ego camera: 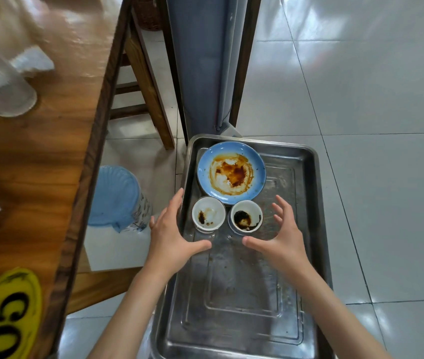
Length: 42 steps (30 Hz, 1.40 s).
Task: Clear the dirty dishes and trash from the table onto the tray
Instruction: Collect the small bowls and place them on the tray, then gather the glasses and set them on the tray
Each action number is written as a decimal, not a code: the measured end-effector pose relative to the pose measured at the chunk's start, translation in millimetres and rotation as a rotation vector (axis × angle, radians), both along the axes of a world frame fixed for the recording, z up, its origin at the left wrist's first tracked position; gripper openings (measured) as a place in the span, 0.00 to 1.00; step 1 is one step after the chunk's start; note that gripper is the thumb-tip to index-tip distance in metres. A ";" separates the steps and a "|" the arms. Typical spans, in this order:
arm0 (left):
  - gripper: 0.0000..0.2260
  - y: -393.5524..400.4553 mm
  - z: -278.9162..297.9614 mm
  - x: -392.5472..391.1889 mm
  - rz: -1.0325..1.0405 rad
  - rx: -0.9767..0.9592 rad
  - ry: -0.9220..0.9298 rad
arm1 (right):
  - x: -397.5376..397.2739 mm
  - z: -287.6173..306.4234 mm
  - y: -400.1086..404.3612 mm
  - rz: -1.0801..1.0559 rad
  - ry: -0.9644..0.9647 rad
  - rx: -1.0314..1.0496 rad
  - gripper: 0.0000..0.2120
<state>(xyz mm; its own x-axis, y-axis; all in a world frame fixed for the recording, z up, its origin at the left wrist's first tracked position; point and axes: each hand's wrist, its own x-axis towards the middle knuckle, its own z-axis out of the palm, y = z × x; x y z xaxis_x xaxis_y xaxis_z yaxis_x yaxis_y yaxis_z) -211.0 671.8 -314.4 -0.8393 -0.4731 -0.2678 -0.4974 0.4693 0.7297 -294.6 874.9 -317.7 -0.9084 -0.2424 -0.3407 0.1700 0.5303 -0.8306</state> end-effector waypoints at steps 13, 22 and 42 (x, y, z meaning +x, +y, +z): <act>0.57 14.2 129.1 21.5 -0.166 0.018 0.041 | 35.9 140.3 5.6 0.153 0.186 0.229 0.59; 0.56 -14.3 236.3 79.3 -0.307 -0.077 0.094 | 86.7 248.9 -12.7 0.252 0.209 0.279 0.60; 0.58 -188.3 335.8 254.2 0.087 -0.329 -0.028 | 182.3 335.6 -154.0 0.554 0.324 0.254 0.59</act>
<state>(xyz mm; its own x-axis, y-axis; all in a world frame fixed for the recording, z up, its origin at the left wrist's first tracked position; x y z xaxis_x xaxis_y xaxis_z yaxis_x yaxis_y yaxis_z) 43.2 483.5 21.4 -0.7866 -0.6073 -0.1117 -0.5636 0.6322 0.5317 -112.3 720.9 17.9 -0.7395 -0.6485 -0.1807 -0.4178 0.6525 -0.6322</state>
